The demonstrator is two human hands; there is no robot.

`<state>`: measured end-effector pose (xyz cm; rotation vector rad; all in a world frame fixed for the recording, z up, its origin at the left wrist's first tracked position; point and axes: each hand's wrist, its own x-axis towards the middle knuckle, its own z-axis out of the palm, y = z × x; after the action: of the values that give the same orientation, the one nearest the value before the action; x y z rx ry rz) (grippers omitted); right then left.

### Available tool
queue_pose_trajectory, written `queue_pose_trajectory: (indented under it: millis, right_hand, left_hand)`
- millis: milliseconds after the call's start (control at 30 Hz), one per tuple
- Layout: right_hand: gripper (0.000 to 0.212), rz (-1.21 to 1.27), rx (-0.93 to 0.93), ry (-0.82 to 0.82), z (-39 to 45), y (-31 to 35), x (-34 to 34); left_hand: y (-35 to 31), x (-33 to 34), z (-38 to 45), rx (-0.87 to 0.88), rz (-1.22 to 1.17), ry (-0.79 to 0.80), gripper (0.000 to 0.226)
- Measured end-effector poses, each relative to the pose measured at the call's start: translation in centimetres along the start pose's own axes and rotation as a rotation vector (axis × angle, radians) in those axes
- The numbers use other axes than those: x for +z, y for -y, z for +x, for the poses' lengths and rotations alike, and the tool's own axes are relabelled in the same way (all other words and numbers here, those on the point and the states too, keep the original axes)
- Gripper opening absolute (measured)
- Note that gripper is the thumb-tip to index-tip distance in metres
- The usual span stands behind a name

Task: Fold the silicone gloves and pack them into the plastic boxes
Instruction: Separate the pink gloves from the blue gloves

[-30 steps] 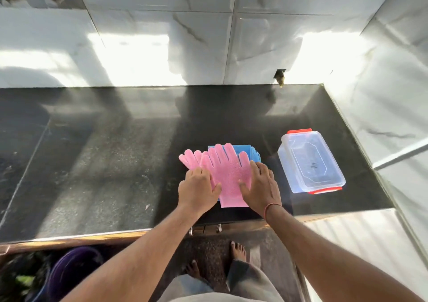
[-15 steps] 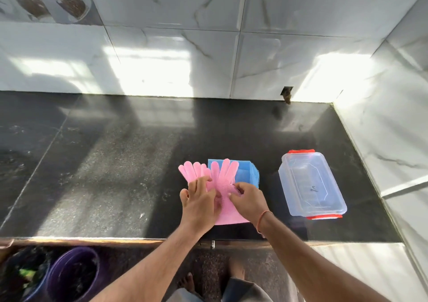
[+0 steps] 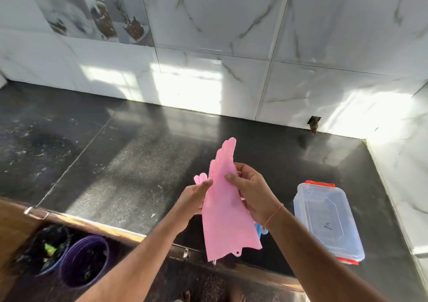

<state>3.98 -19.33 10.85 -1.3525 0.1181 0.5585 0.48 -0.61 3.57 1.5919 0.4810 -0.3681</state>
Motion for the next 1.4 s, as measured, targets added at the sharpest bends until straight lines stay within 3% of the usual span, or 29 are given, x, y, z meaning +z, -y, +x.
queue_pose_trajectory:
  millis: [100, 267, 400, 633, 800, 867, 1000, 1100, 1200, 1300, 1400]
  right_hand:
    - [0.024, -0.009, 0.002, 0.047, 1.1, 0.3, 1.5]
    - [0.033, 0.026, 0.045, 0.089, 3.3, -0.6, 5.0]
    - [0.048, 0.008, 0.129, 0.130, 5.1, -2.0, 8.1]
    - [0.070, -0.123, 0.140, 0.067, 8.1, -4.7, 13.5]
    - [0.054, -0.371, 0.179, 0.039, 9.7, -6.6, 15.4]
    - [0.042, -0.482, 0.208, 0.024, 9.7, -7.3, 14.9]
    - [0.033, -1.180, -0.001, -0.167, 9.3, -8.2, 11.7]
    - [0.028, -1.284, -0.043, -0.224, 8.0, -8.0, 8.5]
    - [0.038, -1.459, -0.096, -0.327, 6.0, -8.3, 5.8]
    - [0.060, -1.548, 0.005, -0.373, 4.1, -8.8, 4.2]
    - [0.085, -1.516, 0.158, -0.369, 3.1, -9.5, 3.7]
  left_hand:
    - [-1.1, -2.2, -1.1, 0.051, -0.252, 0.106, 0.044]
    - [-2.7, -6.1, -2.3, 0.214, -0.226, -0.075, 0.041]
    - [-3.0, -9.7, -1.9, 0.250, -0.251, -0.111, 0.037]
    - [-0.8, -16.9, 1.6, 0.278, -0.050, -0.092, 0.071]
    - [0.9, -20.5, 4.9, 0.200, 0.303, -0.133, 0.087]
    - [1.6, -21.6, 6.6, 0.166, 0.420, -0.215, 0.080]
    - [2.2, -21.9, 9.0, 0.003, 0.708, -0.403, 0.087]
    - [1.4, -21.1, 9.4, -0.144, 0.948, -0.388, 0.090]
    - [-0.1, -20.6, 10.2, -0.205, 1.122, -0.200, 0.090]
    - [-2.7, -19.6, 10.0, -0.220, 1.289, -0.152, 0.088]
    - [-6.0, -17.3, 8.5, -0.219, 1.515, -0.174, 0.056]
